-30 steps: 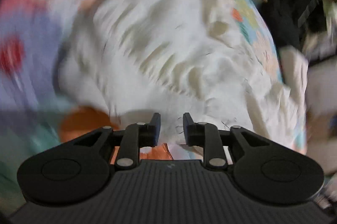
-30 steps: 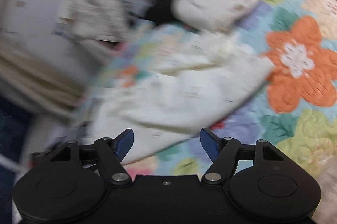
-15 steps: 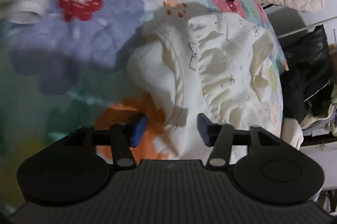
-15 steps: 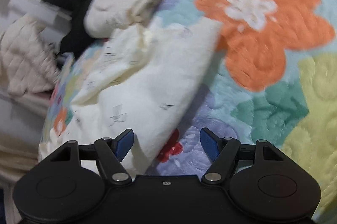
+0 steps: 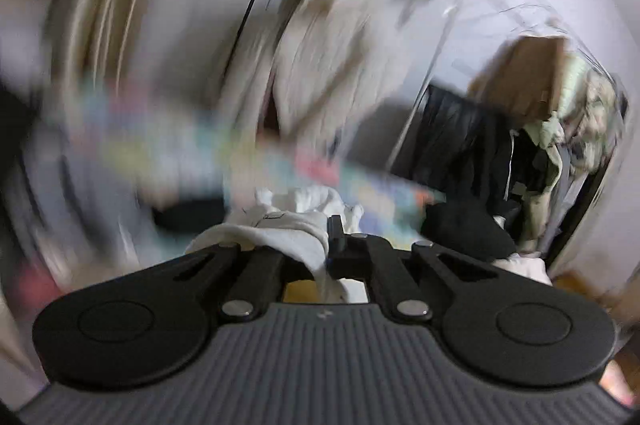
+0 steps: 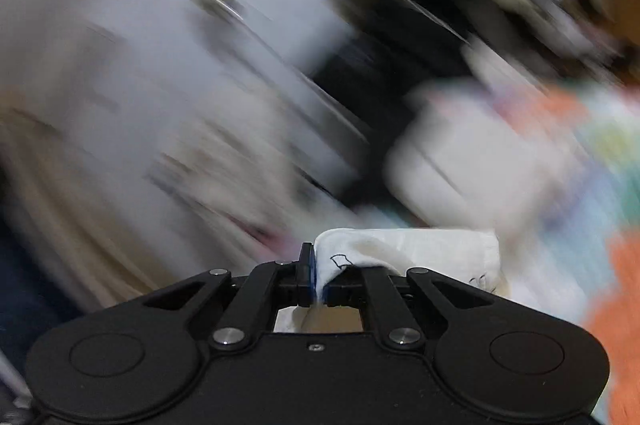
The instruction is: Fold clothes
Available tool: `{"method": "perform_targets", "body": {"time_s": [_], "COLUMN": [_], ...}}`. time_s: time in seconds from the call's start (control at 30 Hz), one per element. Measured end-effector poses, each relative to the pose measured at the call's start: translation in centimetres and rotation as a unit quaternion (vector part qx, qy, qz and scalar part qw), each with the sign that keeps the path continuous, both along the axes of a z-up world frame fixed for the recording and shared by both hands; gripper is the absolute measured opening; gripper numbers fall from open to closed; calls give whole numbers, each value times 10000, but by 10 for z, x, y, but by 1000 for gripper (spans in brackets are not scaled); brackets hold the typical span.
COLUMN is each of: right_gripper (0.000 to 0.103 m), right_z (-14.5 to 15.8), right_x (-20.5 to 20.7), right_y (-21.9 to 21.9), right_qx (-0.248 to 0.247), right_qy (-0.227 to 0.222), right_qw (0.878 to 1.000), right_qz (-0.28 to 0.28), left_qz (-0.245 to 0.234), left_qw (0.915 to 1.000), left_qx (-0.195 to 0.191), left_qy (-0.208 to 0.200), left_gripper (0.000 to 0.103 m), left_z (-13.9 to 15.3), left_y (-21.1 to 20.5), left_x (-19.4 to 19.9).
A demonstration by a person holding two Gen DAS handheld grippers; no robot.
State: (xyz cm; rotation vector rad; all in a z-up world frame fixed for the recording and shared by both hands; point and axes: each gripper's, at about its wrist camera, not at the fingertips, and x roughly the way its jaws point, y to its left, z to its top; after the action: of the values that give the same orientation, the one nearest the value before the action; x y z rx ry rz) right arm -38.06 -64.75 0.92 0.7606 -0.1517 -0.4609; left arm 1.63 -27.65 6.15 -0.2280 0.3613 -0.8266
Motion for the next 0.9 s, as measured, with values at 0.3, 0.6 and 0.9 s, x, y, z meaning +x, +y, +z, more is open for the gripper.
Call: {"method": "perform_targets", "body": {"time_s": [0.3,0.6,0.9], "right_gripper": [6,6,7], "right_z": [-15,75,88], "right_x": [-42,33,-36], "right_y": [2,-12,7], "right_qx": [1514,-585,-531], "right_qy": [900,1258,1303], "right_qw": [9843,9893,9895], "right_qz": [128,443,343], "left_qz": [-239,-571,-210], "left_qw": [9792,9920,9966], "left_qx": [348,-678,-343], "left_qy": [1985,903,725], "left_gripper": [1,1,2], "left_z": [-55,11,18], "left_y": [6,-50,18], "left_x": [1,38,-11]}}
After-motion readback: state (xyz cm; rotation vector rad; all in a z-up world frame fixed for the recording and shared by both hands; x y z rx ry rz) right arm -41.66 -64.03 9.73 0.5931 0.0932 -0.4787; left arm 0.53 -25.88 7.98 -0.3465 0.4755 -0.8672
